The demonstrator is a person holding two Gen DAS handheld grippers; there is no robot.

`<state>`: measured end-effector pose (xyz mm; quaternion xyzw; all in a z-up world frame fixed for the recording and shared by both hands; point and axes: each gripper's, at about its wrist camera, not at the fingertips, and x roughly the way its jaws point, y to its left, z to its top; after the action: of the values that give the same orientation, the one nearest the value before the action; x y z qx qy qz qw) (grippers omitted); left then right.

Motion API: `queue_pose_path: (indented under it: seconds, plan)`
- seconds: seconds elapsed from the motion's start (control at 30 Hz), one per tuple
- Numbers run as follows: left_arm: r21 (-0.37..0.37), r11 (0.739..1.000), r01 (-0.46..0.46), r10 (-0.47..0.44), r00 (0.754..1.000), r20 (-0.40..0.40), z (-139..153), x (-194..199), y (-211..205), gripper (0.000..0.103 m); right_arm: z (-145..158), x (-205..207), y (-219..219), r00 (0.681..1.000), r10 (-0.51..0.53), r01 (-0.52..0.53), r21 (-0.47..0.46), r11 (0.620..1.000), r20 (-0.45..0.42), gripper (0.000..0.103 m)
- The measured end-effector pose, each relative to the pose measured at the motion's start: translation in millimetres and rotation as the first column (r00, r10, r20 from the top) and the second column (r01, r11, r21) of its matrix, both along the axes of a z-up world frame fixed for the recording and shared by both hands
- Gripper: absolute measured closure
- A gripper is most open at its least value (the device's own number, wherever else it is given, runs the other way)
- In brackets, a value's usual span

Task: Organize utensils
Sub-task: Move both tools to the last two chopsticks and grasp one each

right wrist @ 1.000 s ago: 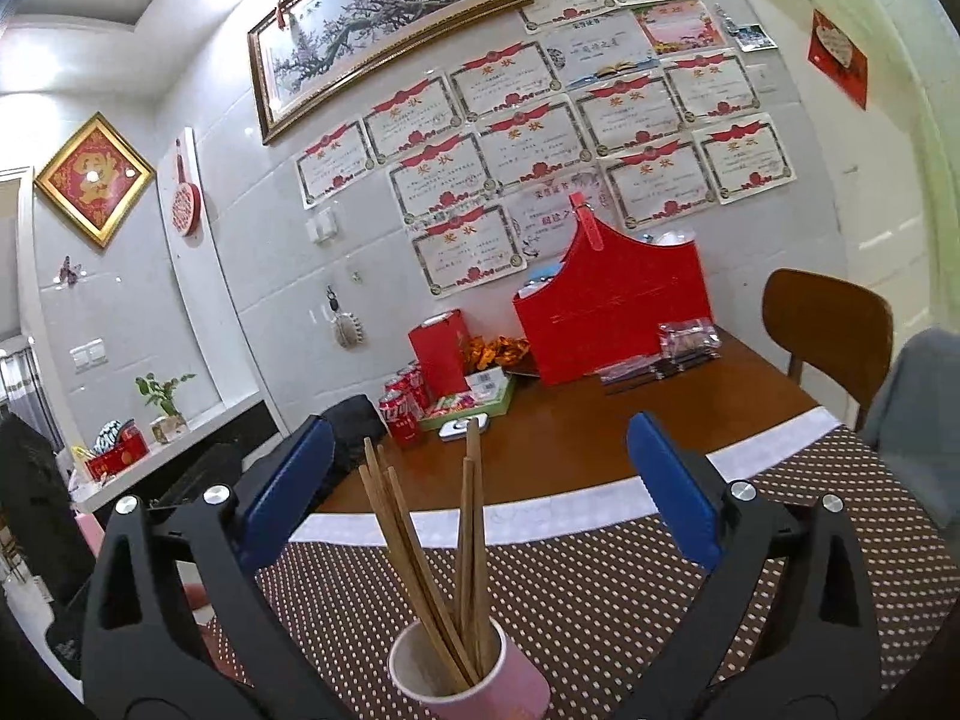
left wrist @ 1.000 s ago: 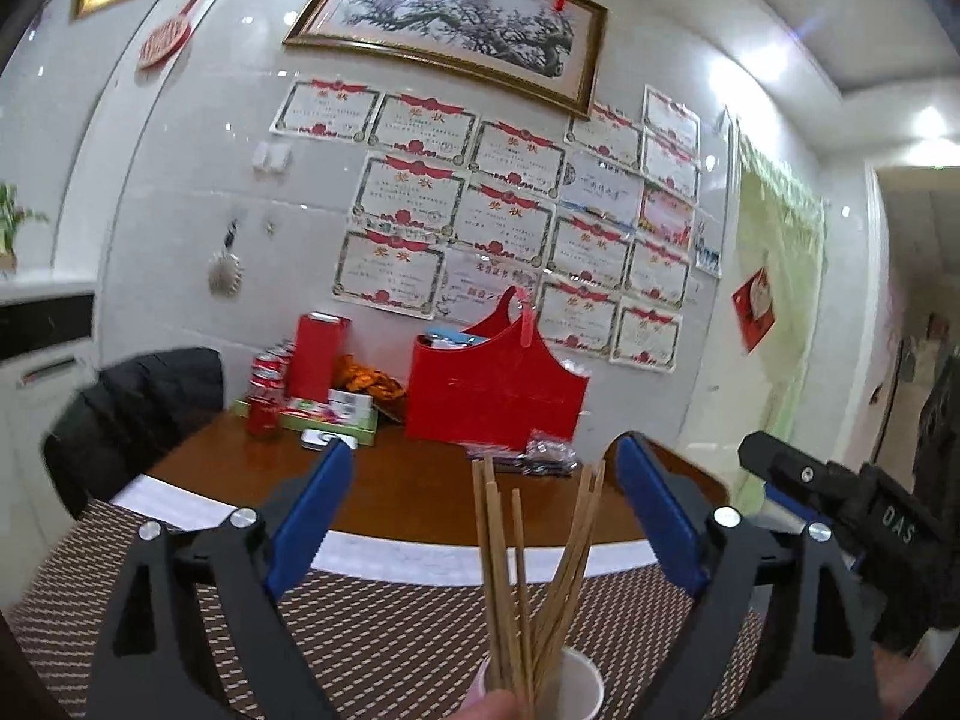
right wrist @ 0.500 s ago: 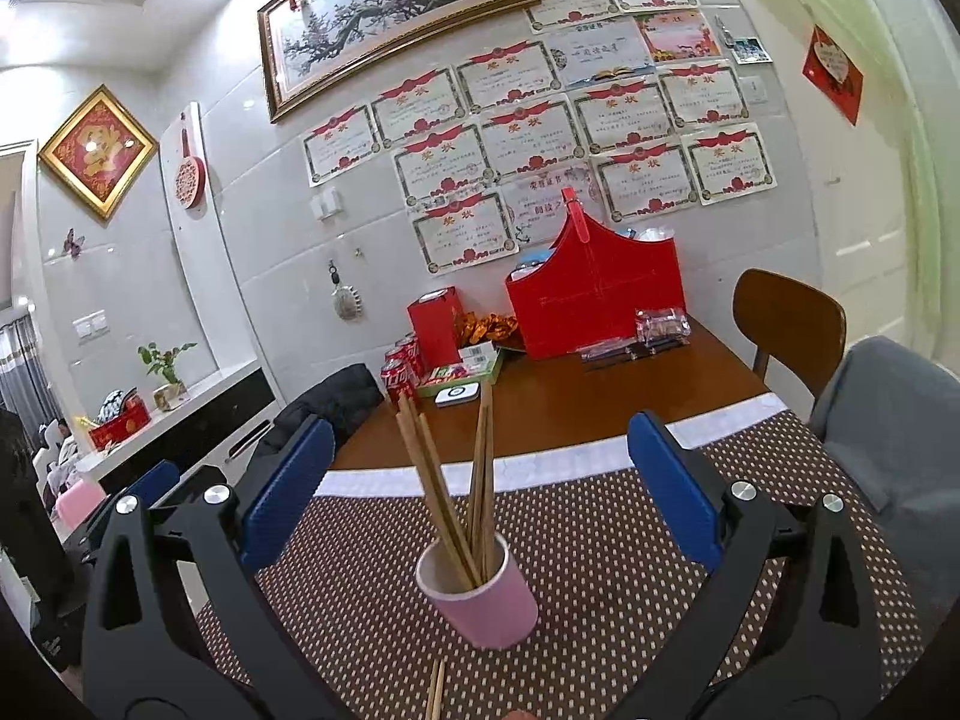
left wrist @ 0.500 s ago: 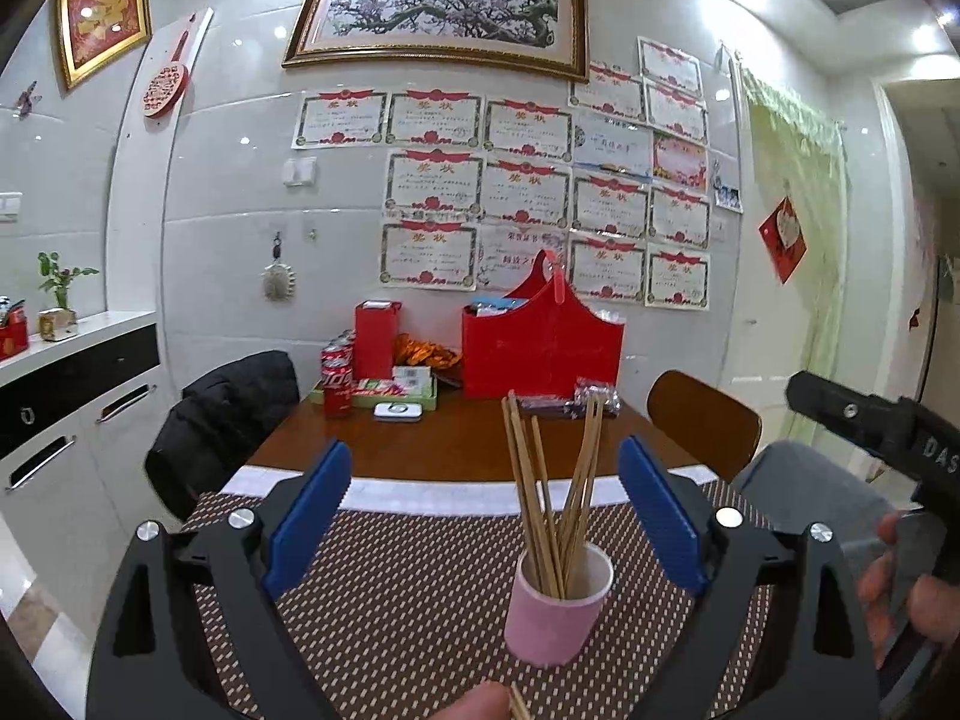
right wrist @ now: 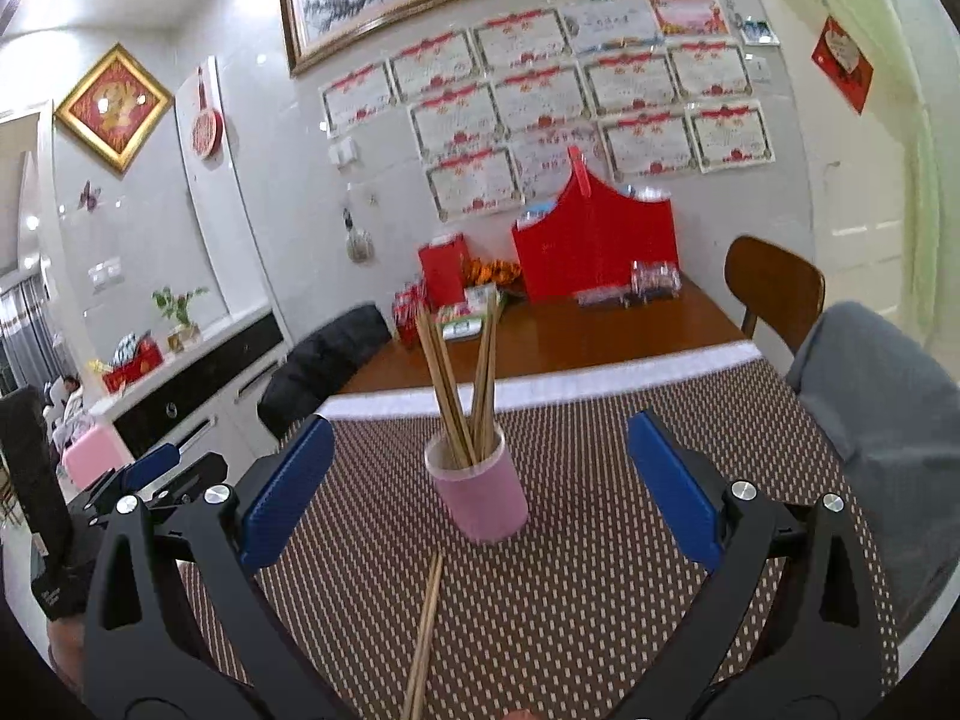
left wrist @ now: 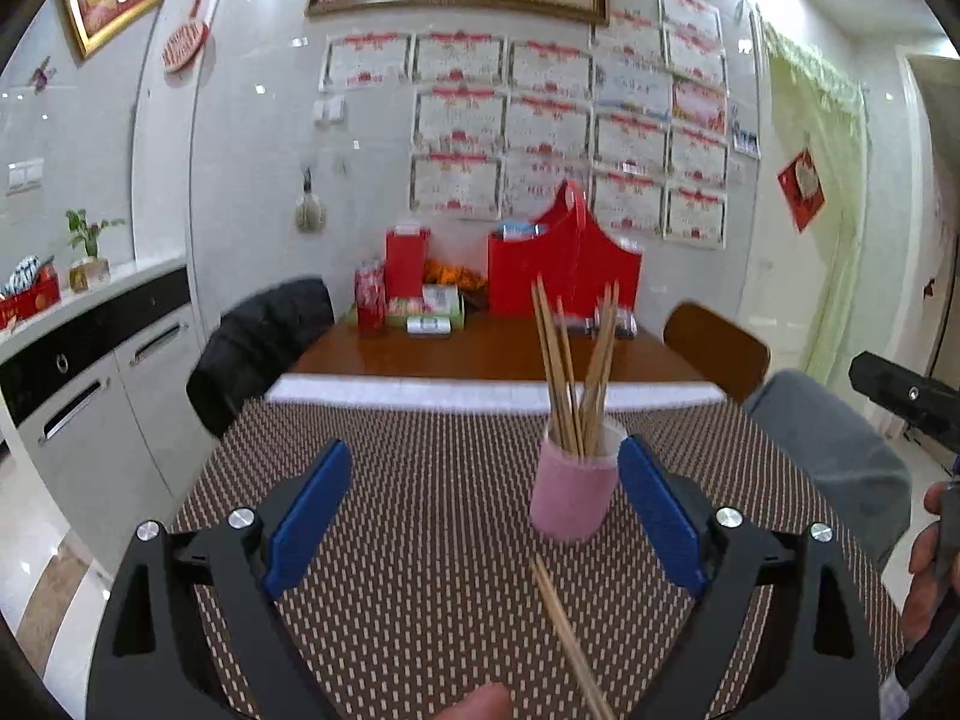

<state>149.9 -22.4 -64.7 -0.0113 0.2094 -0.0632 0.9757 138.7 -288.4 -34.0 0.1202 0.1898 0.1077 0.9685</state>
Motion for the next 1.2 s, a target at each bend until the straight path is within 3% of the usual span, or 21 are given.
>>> queue_pose_path:
  seconds: [0.17, 0.33, 0.57, 0.87, 0.97, 1.07, 1.2]
  plan:
    - [0.029, 0.999, 0.022, -0.018, 0.99, -0.137, -50.4, 0.1, -7.7, 0.014, -35.1, -0.5, 0.0, 0.995, 0.021, -0.022, -0.012, 1.0, -0.096, 0.006]
    - [0.036, 0.998, 0.057, -0.044, 0.957, -0.286, -102.3, 6.2, -18.9, 0.014, -68.0, 4.5, -2.3, 0.984, 0.031, -0.031, 0.0, 1.0, -0.177, 0.006]
    - [0.055, 0.996, 0.07, -0.042, 0.912, -0.409, -152.5, 11.4, -29.2, 0.014, -96.7, 10.1, -9.5, 0.97, 0.032, -0.028, 0.02, 0.999, -0.242, 0.006]
    - [0.093, 0.992, 0.084, -0.028, 0.872, -0.49, -186.1, 24.1, -41.2, 0.014, -121.9, 14.7, -15.2, 0.952, 0.036, -0.027, 0.032, 0.999, -0.304, 0.006]
    - [0.087, 0.992, 0.091, -0.037, 0.871, -0.49, -189.1, 27.3, -43.6, 0.014, -126.9, 16.0, -16.3, 0.947, 0.035, -0.027, 0.032, 0.999, -0.318, 0.006]
    - [0.147, 0.986, 0.083, 0.0, 0.87, -0.492, -192.7, 37.0, -48.1, 0.013, -130.3, 17.3, -14.5, 0.943, 0.04, -0.036, 0.02, 0.999, -0.33, 0.006]
    - [0.134, 0.988, 0.075, 0.001, 0.869, -0.494, -190.2, 46.9, -35.9, 0.013, -136.2, 18.3, -7.4, 0.933, 0.053, -0.06, -0.008, 0.998, -0.355, 0.006]
